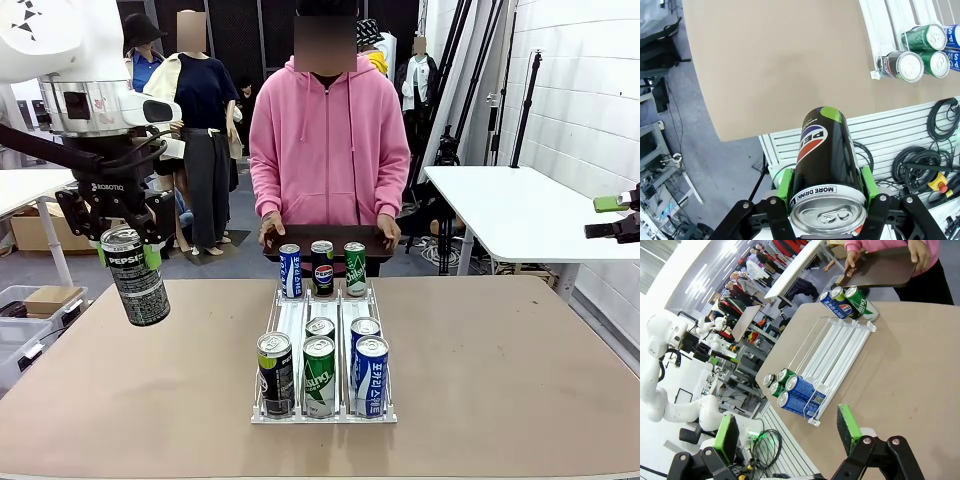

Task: Retrieve and hand over the desired beverage to the person.
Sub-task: Place the picked can on the Handle tray extended by the person.

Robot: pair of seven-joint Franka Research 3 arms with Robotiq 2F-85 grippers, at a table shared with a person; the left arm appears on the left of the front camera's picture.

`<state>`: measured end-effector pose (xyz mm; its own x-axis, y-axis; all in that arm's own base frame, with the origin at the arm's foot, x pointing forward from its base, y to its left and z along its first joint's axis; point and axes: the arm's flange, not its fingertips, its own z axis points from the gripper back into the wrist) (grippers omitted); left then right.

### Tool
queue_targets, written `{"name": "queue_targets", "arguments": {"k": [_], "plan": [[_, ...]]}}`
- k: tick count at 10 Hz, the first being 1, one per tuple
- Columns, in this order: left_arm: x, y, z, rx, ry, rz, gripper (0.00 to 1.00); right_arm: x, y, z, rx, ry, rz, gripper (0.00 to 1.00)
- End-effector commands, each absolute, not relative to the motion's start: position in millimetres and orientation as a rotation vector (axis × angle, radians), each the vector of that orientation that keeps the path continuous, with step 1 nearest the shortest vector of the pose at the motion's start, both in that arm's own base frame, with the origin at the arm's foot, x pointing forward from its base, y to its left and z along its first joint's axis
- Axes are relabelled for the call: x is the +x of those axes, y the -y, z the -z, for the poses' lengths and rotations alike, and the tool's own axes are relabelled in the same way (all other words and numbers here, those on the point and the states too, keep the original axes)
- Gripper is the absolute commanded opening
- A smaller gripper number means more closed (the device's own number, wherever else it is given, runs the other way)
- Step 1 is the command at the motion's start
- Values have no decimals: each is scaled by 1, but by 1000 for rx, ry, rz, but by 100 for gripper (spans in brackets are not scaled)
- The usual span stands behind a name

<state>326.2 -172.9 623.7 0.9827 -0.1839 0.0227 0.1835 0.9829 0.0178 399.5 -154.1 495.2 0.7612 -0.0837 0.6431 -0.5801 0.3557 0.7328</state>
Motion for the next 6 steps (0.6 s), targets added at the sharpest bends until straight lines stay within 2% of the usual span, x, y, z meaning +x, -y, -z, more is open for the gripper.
{"name": "queue_targets", "arguments": {"k": [1,6], "plan": [[326,171,-629,16,31,183,0,399,154,-495,1191,667,-357,100],[326,171,-629,16,31,183,0,399,154,-495,1191,667,-357,100]]}}
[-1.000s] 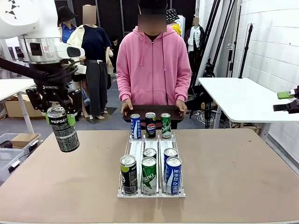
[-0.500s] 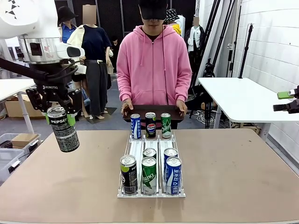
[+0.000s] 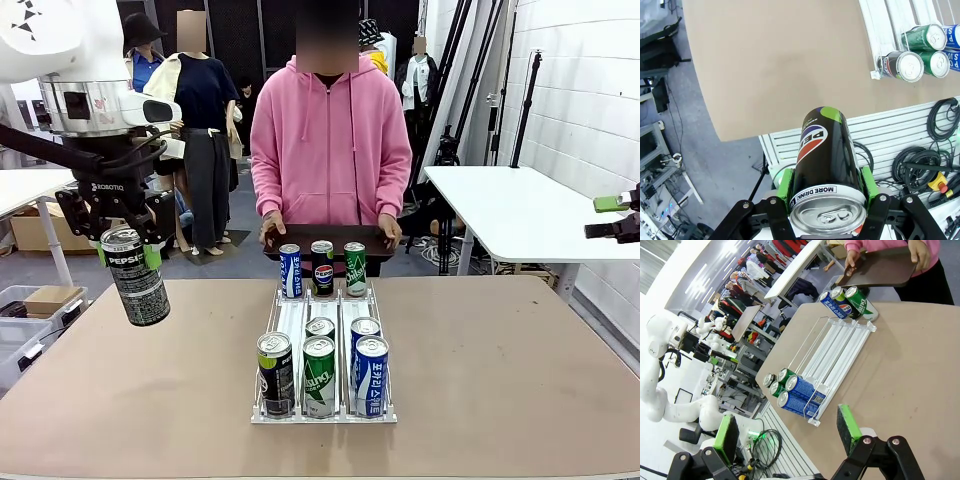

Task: Retrieve and hand over the desired beverage to the person.
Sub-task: Place the picked can on the Handle tray extended by the person.

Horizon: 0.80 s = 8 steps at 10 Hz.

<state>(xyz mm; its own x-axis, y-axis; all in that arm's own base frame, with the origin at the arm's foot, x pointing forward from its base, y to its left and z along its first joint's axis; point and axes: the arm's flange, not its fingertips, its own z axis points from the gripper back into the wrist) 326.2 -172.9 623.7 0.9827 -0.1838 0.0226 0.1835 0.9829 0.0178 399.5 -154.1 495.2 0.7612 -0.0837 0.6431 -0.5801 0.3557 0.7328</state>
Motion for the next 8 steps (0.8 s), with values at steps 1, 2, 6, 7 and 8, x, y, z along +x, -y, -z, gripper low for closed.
{"name": "queue_targets", "arguments": {"k": [1,2,6,7,8], "plan": [[326,171,-629,16,31,183,0,399,154,-495,1191,667,-357,100],[326,171,-629,16,31,183,0,399,154,-495,1191,667,-357,100],[326,171,-629,16,31,183,0,399,154,-495,1191,667,-357,100],[326,171,-629,16,31,183,0,399,154,-495,1191,667,-357,100],[326,171,-629,16,31,183,0,399,154,-495,1191,667,-357,100]]}}
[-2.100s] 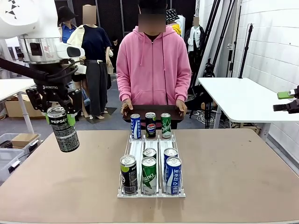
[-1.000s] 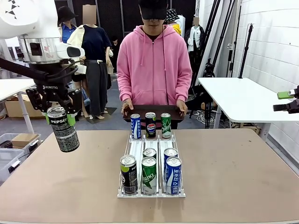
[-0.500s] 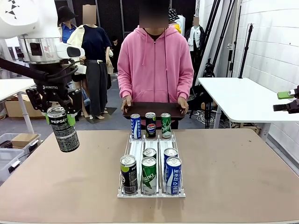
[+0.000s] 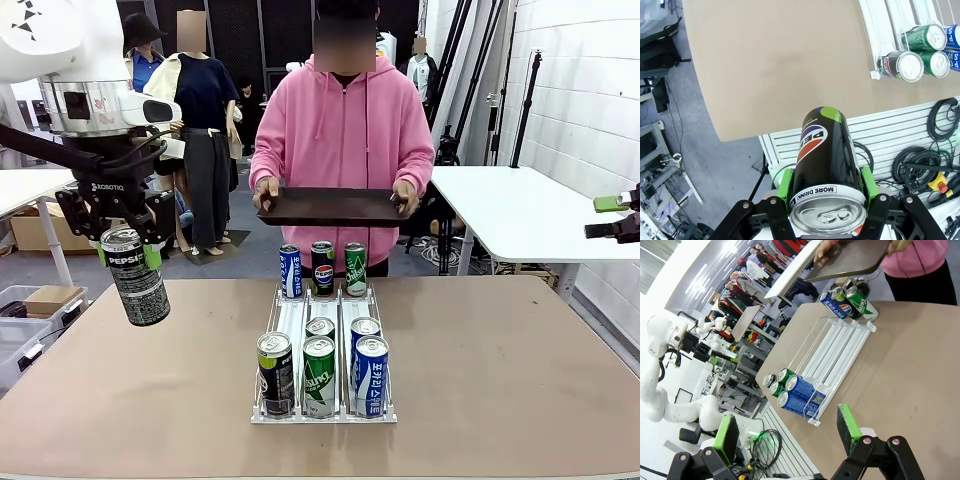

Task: Retrieve and hand over the desired beverage to the person.
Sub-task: Place the picked can on the Handle tray extended by the person.

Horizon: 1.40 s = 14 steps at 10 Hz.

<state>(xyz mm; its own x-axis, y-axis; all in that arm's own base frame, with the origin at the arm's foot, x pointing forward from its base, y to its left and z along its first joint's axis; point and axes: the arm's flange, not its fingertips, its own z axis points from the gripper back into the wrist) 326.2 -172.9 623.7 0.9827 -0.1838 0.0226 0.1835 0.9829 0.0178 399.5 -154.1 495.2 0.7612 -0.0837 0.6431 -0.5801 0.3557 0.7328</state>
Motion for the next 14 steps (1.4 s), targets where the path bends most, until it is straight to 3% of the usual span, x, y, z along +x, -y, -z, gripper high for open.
{"name": "queue_targets", "arguments": {"k": [1,10,14], "plan": [[326,171,-629,16,31,183,0,399,154,-495,1191,667,-357,100],[326,173,-624,16,24,185,0,399,154,-495,1191,667,-357,100],[348,197,-646,-57,67,194,0,399,154,-495,1191,667,-357,100]]}}
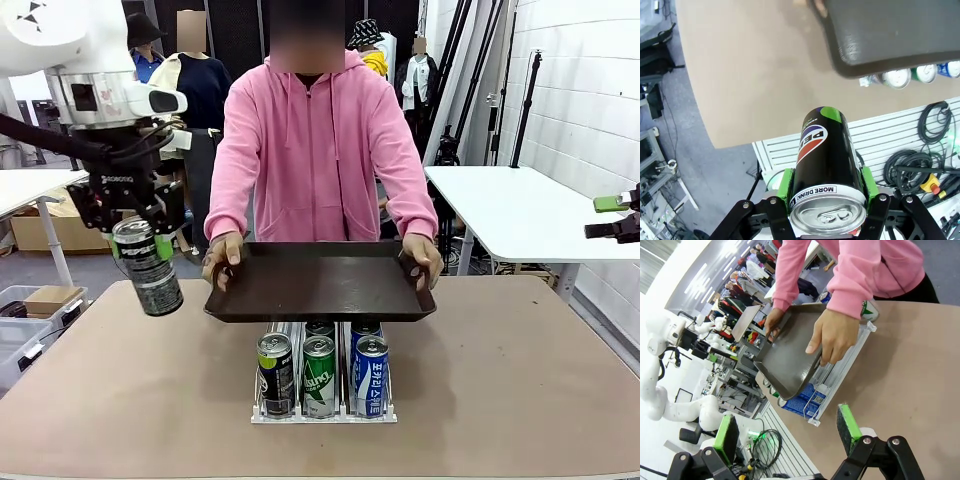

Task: Retrieve and hand over the desired beverage to the person.
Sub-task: Place the picked can on the Handle tray extended by the person.

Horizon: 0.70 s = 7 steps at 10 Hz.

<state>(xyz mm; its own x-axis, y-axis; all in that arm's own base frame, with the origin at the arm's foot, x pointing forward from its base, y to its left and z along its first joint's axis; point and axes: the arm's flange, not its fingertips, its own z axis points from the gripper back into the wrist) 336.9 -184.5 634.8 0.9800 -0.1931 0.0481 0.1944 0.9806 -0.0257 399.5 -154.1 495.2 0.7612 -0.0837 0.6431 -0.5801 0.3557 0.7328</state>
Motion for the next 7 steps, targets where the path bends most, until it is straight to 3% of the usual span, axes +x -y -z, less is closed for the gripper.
{"name": "queue_targets", "arguments": {"k": [1,7], "plan": [[356,211,-651,-47,81,204,0,399,154,-495,1191,667,-357,100],[415,294,-644,-13,149,249,0,399,154,-495,1191,667,-357,100]]}}
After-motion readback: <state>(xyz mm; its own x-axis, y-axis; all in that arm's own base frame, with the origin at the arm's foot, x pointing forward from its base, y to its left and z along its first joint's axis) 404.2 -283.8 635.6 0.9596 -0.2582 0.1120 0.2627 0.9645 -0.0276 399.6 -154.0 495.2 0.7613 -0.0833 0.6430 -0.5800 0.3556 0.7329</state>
